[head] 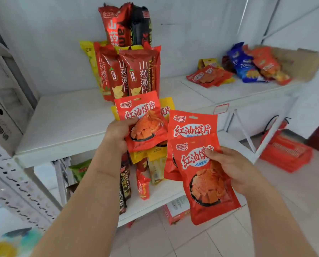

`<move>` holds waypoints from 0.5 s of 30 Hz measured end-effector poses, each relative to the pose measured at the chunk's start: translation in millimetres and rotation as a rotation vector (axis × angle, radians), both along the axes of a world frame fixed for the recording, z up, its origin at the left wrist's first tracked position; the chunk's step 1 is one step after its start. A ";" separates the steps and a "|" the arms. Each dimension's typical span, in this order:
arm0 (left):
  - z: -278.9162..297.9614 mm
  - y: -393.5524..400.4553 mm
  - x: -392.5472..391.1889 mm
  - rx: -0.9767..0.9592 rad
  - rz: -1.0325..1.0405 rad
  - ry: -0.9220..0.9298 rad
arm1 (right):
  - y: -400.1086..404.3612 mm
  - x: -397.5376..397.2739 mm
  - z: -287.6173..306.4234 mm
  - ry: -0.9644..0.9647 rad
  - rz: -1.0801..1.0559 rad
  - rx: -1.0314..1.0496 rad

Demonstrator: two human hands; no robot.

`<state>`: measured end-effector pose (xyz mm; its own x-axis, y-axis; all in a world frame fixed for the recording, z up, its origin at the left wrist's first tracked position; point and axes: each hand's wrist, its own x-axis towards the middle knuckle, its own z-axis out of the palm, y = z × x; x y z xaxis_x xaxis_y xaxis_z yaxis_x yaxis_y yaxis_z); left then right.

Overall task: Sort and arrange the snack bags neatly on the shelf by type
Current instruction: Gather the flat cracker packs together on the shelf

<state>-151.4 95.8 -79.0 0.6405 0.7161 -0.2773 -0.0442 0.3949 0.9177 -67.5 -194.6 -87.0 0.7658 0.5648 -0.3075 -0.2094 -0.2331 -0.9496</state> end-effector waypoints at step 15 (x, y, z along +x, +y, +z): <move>37.3 -123.9 260.8 0.025 -0.017 -0.096 | -113.7 218.3 28.8 -0.069 -0.112 0.132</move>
<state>109.4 -28.0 -41.7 0.6752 0.7110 -0.1963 -0.1259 0.3733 0.9192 150.8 -308.3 -58.2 0.8426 0.5071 -0.1811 -0.1604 -0.0846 -0.9834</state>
